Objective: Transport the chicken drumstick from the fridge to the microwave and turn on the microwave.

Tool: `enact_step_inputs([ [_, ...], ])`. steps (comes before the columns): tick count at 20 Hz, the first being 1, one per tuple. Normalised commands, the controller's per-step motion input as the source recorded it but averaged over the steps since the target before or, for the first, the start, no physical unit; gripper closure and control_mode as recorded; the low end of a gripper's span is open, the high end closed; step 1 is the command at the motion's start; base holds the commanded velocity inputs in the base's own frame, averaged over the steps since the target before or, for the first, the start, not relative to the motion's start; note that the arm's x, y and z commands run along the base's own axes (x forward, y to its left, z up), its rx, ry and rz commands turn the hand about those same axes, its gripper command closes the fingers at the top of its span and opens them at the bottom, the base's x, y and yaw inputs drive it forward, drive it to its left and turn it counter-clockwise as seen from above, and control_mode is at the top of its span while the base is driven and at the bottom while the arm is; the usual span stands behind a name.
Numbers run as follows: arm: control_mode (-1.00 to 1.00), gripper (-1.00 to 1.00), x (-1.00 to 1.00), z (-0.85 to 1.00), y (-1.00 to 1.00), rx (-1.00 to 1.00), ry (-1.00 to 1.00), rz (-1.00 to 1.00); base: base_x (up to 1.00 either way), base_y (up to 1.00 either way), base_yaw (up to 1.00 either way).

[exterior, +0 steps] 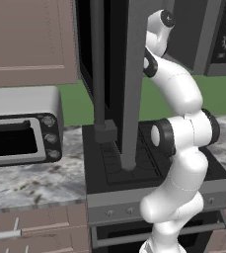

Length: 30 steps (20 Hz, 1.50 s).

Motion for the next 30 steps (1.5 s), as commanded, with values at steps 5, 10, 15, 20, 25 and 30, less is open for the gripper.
enact_step_inputs([
  [5,-1.00,1.00,0.23,-0.12,0.01,-0.03,-0.01,0.00,0.00,0.00,0.00],
  [10,-1.00,1.00,0.24,-0.02,0.00,-0.01,-0.02,0.00,0.00,0.00,0.00],
  [15,-1.00,1.00,0.21,0.00,0.00,0.00,-0.01,0.00,0.00,0.00,0.00],
  [20,-1.00,1.00,0.02,-0.07,0.00,0.00,-0.02,0.00,0.00,0.00,0.00],
  [25,-1.00,1.00,-0.03,-0.11,0.00,0.00,-0.03,0.00,0.00,0.00,0.00],
  [30,-1.00,1.00,-0.03,-0.13,0.00,0.00,-0.04,0.00,0.00,0.00,0.00],
])
